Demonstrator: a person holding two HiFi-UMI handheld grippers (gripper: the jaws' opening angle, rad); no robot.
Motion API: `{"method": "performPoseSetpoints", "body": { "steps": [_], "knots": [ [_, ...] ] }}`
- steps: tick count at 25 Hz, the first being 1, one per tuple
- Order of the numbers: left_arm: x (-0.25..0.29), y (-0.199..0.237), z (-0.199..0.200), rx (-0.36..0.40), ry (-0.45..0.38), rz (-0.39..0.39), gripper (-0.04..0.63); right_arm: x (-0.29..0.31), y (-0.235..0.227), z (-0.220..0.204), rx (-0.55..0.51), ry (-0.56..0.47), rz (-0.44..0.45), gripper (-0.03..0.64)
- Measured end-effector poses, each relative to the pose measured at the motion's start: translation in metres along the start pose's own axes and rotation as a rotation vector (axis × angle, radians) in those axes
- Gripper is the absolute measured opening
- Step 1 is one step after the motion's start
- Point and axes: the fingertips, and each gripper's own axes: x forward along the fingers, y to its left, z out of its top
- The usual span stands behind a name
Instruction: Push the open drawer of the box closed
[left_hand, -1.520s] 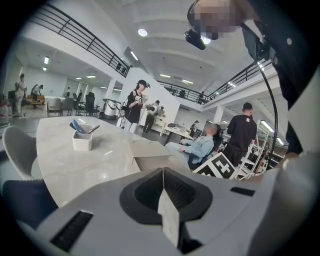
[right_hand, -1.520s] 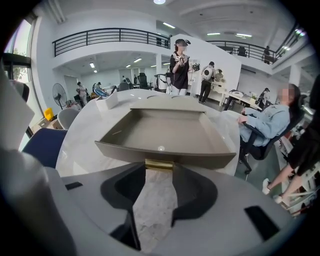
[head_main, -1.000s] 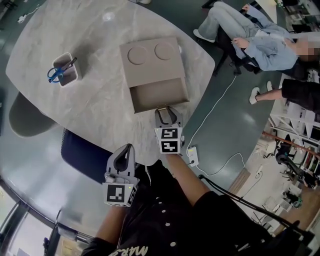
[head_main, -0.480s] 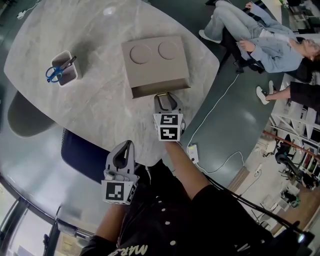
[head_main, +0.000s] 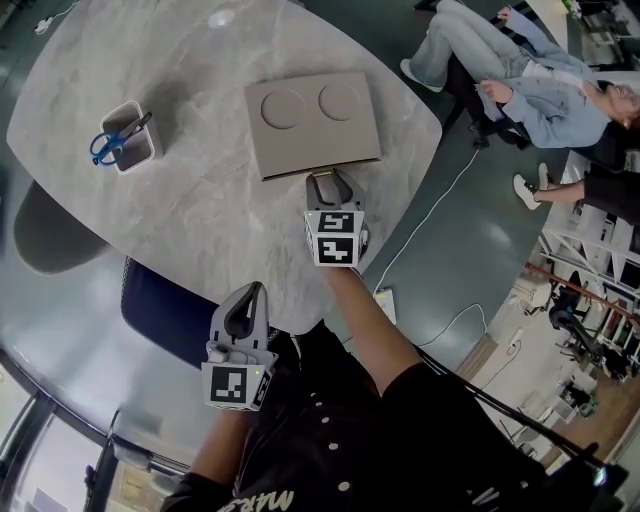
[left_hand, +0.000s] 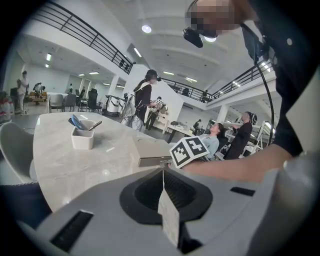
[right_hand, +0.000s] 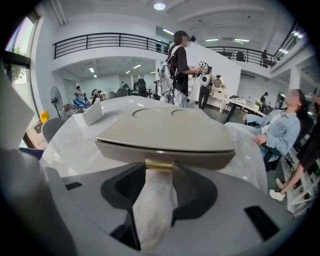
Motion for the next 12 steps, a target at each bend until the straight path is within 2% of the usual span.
{"method": "performPoseSetpoints", "body": {
  "steps": [12],
  "knots": [
    [-0.0035, -0.0028, 0.0041, 0.008, -0.008, 0.006, 0.017, 0.0039, -0.0020, 0.0068, -0.014, 0.008, -0.001, 0.166]
  ]
}}
